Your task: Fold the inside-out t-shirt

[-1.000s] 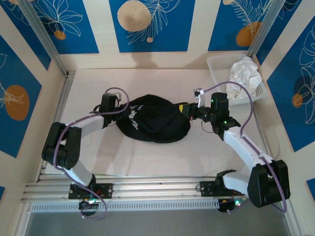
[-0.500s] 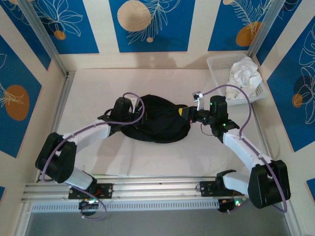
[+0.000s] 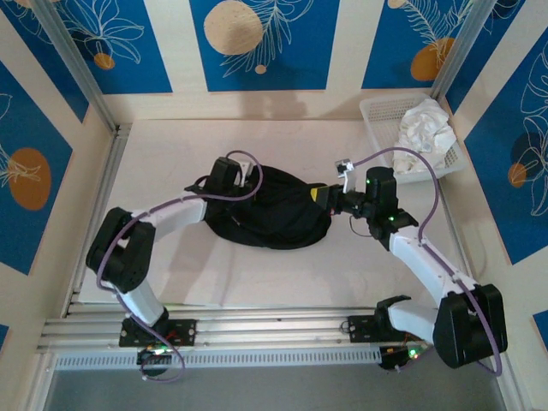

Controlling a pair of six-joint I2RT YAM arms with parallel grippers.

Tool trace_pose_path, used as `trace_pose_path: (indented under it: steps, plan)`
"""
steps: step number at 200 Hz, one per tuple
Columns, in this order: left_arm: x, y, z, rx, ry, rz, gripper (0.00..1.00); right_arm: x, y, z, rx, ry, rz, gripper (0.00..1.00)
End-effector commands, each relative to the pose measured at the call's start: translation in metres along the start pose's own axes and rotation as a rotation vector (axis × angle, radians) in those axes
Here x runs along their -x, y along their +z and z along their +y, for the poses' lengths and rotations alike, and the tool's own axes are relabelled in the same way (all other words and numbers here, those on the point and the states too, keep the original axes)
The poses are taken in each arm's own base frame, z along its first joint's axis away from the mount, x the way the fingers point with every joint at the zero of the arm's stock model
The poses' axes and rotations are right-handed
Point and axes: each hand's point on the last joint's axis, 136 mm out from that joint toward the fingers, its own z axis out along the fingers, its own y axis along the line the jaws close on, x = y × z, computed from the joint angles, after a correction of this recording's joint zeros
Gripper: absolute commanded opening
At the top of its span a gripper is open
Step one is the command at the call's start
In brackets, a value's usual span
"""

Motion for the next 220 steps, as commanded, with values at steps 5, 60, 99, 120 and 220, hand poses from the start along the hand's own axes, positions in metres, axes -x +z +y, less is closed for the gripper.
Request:
trace_pose_path:
  steps: [5,60,99,120,220]
  plan:
    - [0.100,-0.080,-0.020,-0.092,-0.018,-0.263,0.00,0.086,-0.036,0.044,-0.020,-0.168,-0.187,0.00]
    - [0.240,-0.235,-0.045,-0.308,-0.104,-0.648,0.00,0.199,-0.099,0.085,-0.180,-0.303,-0.421,0.00]
    - [0.263,-0.266,-0.060,-0.346,-0.067,-0.678,0.00,0.205,-0.104,0.098,-0.173,-0.349,-0.398,0.00]
    - [0.250,-0.267,-0.063,-0.362,-0.053,-0.653,0.00,0.198,-0.107,0.092,-0.207,-0.369,-0.380,0.01]
    - [0.046,-0.107,0.037,-0.046,-0.227,-0.222,0.09,0.137,-0.040,0.076,0.092,-0.369,-0.122,0.00]
